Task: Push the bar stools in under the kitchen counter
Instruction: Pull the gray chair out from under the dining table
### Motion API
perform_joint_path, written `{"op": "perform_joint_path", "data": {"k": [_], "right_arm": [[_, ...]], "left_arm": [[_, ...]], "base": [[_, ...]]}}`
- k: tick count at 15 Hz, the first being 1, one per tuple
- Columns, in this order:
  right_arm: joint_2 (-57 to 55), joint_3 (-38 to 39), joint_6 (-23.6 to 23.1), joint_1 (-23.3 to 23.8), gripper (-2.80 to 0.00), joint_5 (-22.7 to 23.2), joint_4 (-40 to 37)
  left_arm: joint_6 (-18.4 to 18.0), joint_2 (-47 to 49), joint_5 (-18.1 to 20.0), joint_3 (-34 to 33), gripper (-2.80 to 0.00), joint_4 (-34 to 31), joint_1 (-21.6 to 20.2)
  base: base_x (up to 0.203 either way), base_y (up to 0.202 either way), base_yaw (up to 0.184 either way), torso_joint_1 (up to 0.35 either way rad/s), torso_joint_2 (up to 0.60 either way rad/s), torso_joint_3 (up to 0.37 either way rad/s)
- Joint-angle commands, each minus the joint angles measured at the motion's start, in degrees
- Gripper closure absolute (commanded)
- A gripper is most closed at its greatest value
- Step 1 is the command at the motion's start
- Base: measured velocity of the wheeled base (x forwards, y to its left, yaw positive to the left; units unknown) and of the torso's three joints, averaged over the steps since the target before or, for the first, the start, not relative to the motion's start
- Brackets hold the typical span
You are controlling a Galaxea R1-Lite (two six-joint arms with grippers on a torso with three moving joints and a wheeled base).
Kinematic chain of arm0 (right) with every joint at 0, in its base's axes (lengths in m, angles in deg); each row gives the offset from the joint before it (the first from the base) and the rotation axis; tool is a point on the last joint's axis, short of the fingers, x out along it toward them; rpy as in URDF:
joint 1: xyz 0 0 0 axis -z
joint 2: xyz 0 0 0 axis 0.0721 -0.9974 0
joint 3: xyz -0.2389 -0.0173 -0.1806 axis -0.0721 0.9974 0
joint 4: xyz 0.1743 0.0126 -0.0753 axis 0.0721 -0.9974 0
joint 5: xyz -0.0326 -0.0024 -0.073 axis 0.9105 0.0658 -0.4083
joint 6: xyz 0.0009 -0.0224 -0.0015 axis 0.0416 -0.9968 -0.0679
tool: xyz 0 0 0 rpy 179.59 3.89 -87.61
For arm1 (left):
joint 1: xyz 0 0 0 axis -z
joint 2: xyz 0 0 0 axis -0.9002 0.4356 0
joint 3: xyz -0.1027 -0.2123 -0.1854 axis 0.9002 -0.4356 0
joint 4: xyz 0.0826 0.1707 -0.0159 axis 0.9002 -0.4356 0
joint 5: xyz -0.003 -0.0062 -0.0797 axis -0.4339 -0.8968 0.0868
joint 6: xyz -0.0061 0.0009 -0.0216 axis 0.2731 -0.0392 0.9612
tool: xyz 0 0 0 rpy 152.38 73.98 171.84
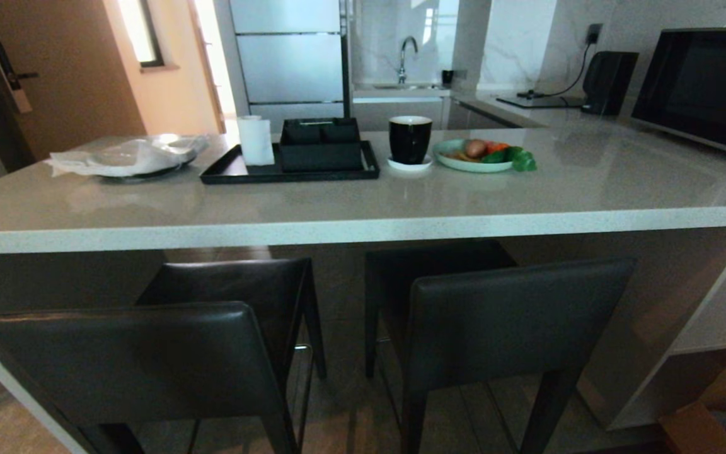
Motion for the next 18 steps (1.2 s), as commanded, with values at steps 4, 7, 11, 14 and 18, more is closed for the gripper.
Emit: {"op": "perform_joint_path", "data": {"k": [4, 7, 11, 14, 18], "right_arm": [[-0.05, 0.09, 0.03, 0.0, 0.0, 0.0, -0.02], [-0.09, 0.09, 0.07, 0.0, 0.0, 0.01, -0.02], [-0.07, 0.09, 0.05, 0.04, 0.0, -0.01, -0.02], [-0.09, 0.09, 0.11, 0.04, 0.0, 0.03, -0.02], [-0.08, 0.09, 0.11, 0.04, 0.0, -0.02, -0.02]], "left_arm": [[0.02, 0.09, 0.02, 0.0, 0.0, 0.02, -0.01], [0.1, 0.09, 0.02, 0.0, 0.0, 0.02, -0.01], [0.02, 0.09, 0.02, 0.0, 0.0, 0.02, -0.02], [0.02, 0.09, 0.02, 0.0, 0.0, 0.02, -0.01], [0.02, 0.09, 0.02, 0.0, 0.0, 0.02, -0.01]], "base": [[-0.002, -0.053, 0.0, 0.0, 0.0, 0.001], [0.0, -0.191, 0.003, 0.003, 0.0, 0.003], [0.0, -0.193, 0.003, 0.004, 0.0, 0.003], [0.0, -0.195, 0.002, 0.005, 0.0, 0.002], [0.0, -0.197, 0.001, 0.002, 0.0, 0.002]]}}
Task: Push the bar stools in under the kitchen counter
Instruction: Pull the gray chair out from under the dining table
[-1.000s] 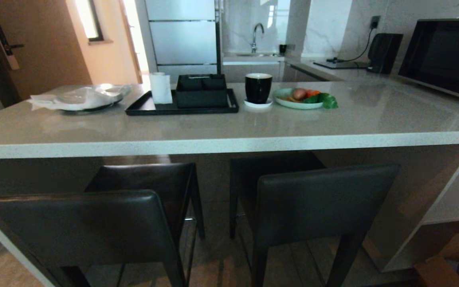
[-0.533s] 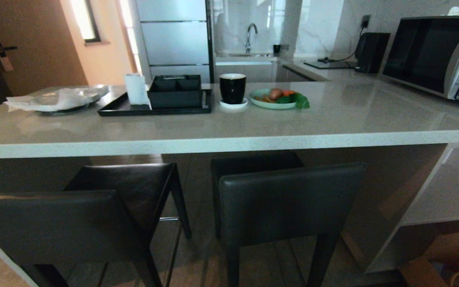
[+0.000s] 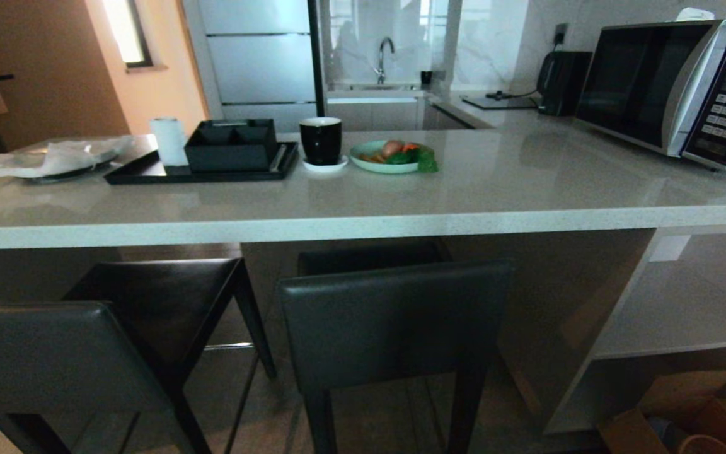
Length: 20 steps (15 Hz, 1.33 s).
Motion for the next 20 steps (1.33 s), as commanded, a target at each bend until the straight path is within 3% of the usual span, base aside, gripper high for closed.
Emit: {"op": "perform_joint_path", "data": {"k": [1, 4, 12, 20], "right_arm": [[-0.09, 0.09, 0.02, -0.02, 0.0, 0.01, 0.0], [-0.09, 0.09, 0.02, -0.02, 0.0, 0.01, 0.0], [-0.08, 0.09, 0.02, -0.02, 0.0, 0.01, 0.0], [0.0, 0.09, 0.02, -0.02, 0.0, 0.01, 0.0]], "left_arm": [[0.11, 0.09, -0.03, 0.0, 0.0, 0.02, -0.01], [0.11, 0.09, 0.02, 0.0, 0.0, 0.02, -0.01], [0.11, 0.09, 0.02, 0.0, 0.0, 0.02, -0.01], [0.11, 0.09, 0.02, 0.0, 0.0, 0.02, -0.01]], "base": [[0.0, -0.194, 0.002, 0.004, 0.0, 0.004], [0.0, -0.126, 0.005, 0.005, 0.0, 0.002], [0.0, 0.0, 0.0, -0.008, 0.02, 0.013], [0.0, 0.0, 0.0, -0.137, 0.41, 0.269]]}}
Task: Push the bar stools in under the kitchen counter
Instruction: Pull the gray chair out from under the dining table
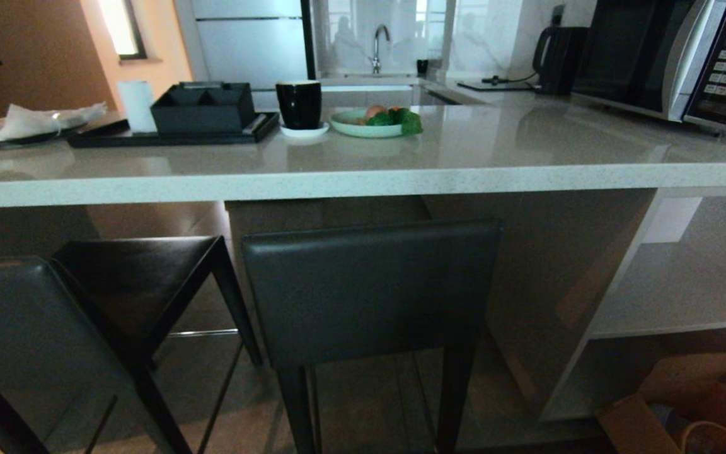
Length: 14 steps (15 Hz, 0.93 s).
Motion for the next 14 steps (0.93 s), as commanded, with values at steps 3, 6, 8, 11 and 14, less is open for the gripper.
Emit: {"op": "perform_joint_path", "data": {"k": [3, 6, 8, 11, 14], "right_arm": [[-0.07, 0.09, 0.02, 0.01, 0.0, 0.01, 0.05], [-0.05, 0.09, 0.02, -0.02, 0.0, 0.01, 0.05], [-0.04, 0.09, 0.02, 0.01, 0.0, 0.01, 0.05], [0.0, 0.09, 0.02, -0.07, 0.0, 0.01, 0.05], [0.0, 0.09, -0.07, 0.01, 0.0, 0.1, 0.14]], "left_arm": [[0.05, 0.09, 0.02, 0.0, 0.0, 0.07, -0.01], [0.04, 0.09, 0.02, 0.0, 0.0, 0.07, -0.01], [0.04, 0.09, 0.02, 0.0, 0.0, 0.07, -0.01], [-0.04, 0.09, -0.01, 0.0, 0.0, 0.07, -0.1], [-0.22, 0.09, -0.07, 0.0, 0.0, 0.07, -0.1]], "base": [[0.0, 0.0, 0.0, -0.085, 0.33, 0.24], [0.0, 0.0, 0.0, -0.017, 0.08, 0.044], [0.0, 0.0, 0.0, 0.001, 0.01, 0.018], [0.0, 0.0, 0.0, 0.0, 0.0, 0.0], [0.0, 0.0, 0.0, 0.0, 0.0, 0.0]]}}
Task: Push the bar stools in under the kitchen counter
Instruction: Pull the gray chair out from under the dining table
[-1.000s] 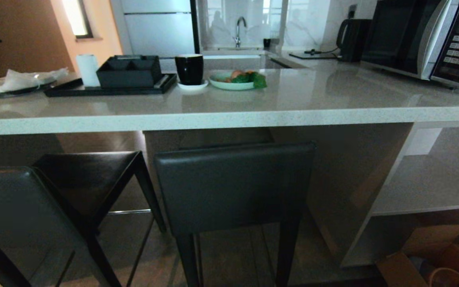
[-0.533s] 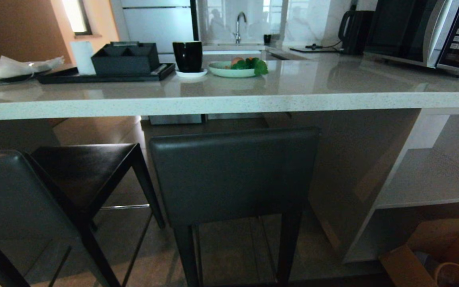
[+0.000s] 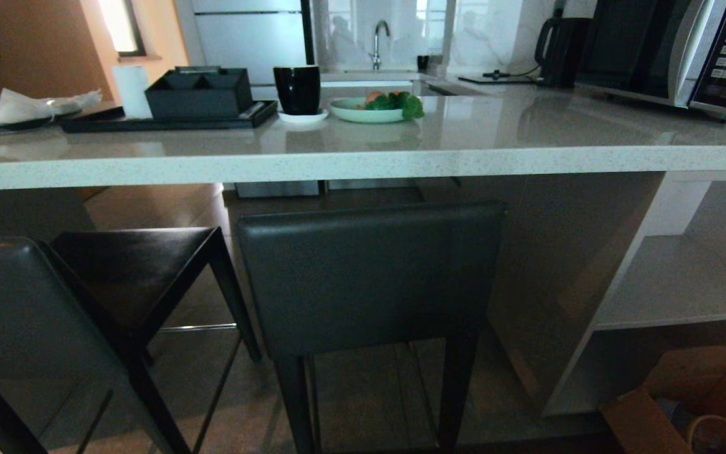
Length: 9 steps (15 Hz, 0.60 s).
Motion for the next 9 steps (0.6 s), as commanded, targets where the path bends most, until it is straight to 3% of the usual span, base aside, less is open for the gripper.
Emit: {"op": "perform_joint_path", "data": {"k": [1, 6, 9], "right_arm": [[0.0, 0.09, -0.04, -0.02, 0.0, 0.01, 0.03], [0.0, 0.09, -0.44, -0.02, 0.0, 0.01, -0.23], [-3.33, -5.19, 0.07, -0.03, 0.0, -0.41, -2.08]], "left_arm": [[0.0, 0.09, -0.01, 0.0, 0.0, 0.02, -0.02], [-0.09, 0.09, -0.1, 0.0, 0.0, -0.07, -0.11], [0.07, 3.88, -0.59, 5.68, 0.0, -0.85, -0.22]], "base": [[0.0, 0.0, 0.0, 0.0, 0.0, 0.0], [0.0, 0.0, 0.0, 0.0, 0.0, 0.0], [0.0, 0.0, 0.0, 0.0, 0.0, 0.0]]}}
